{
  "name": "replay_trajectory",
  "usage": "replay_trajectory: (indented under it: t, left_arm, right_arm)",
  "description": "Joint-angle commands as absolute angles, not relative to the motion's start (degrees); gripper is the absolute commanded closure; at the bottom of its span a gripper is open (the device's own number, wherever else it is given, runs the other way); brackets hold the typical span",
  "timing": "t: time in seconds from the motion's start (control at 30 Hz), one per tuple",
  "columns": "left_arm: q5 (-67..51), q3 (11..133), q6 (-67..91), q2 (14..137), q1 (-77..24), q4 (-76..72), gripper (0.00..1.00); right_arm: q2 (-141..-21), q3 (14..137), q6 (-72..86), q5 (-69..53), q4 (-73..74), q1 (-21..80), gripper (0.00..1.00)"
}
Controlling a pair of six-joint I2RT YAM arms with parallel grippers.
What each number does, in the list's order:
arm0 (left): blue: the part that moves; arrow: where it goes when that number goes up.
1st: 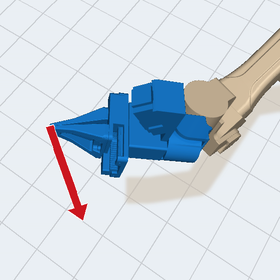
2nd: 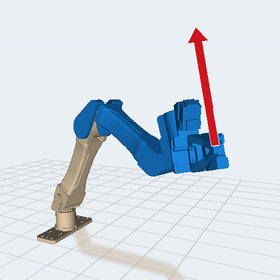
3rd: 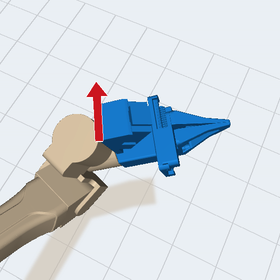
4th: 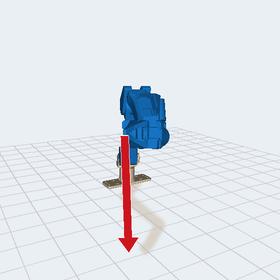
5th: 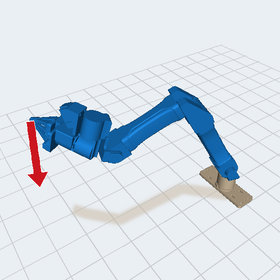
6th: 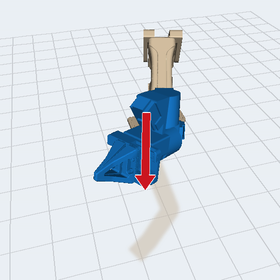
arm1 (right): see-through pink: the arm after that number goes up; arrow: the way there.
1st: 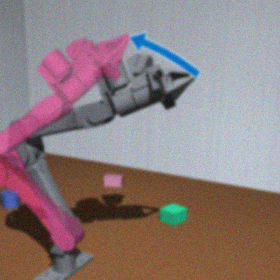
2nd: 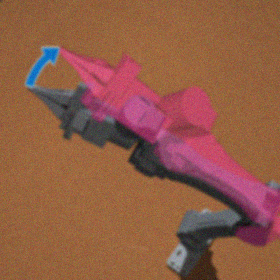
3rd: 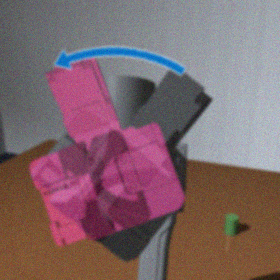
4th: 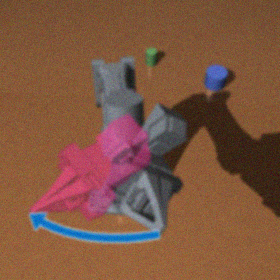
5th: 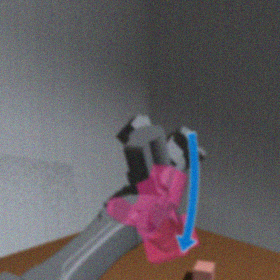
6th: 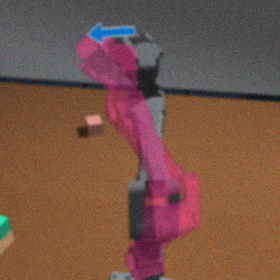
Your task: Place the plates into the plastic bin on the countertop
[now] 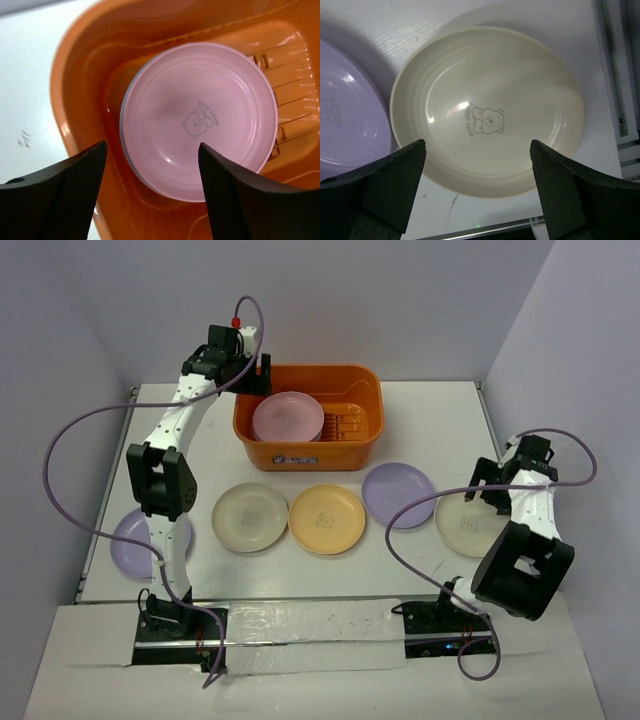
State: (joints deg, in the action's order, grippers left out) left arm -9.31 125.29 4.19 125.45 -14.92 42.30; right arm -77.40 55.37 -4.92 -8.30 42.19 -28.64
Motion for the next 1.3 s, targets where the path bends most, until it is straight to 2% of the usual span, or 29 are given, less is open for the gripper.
replay_trajectory:
  t: [0.0, 0.17, 0.27, 0.5, 0.67, 1.1, 1.27]
  left_arm:
    - [-11.17, 127.10, 6.47, 119.71, -14.87, 39.10, 0.17]
    - [-13.45, 117.43, 8.70, 109.44, -14.94, 26.64, 0.09]
    - [-14.23, 117.07, 9.73, 107.05, -14.94, 24.25, 0.08]
    - [-13.98, 120.58, 9.39, 106.51, -14.94, 25.50, 0.07]
    - [-12.26, 120.02, 8.31, 105.43, -14.68, 26.14, 0.06]
    - [-12.02, 119.71, 9.44, 104.13, -10.72, 28.41, 0.05]
    - [-11.79, 118.87, 9.34, 103.38, -9.78, 28.63, 0.05]
  right_arm:
    - [-74.00, 53.37, -4.45, -7.56, 41.71, -32.69, 0.10]
    - [-72.69, 51.25, -6.15, -7.20, 40.61, -38.85, 0.13]
    - [-73.16, 51.48, -6.43, -6.94, 40.67, -41.80, 0.15]
    - [-75.73, 52.86, -7.86, -2.68, 41.66, -45.97, 0.22]
    - [-80.22, 53.04, -6.77, -1.54, 41.71, -46.49, 0.32]
    - [-92.66, 56.44, -11.18, -7.33, 39.46, -46.46, 0.45]
    - [-98.24, 58.61, -14.55, -12.31, 40.13, -46.32, 0.61]
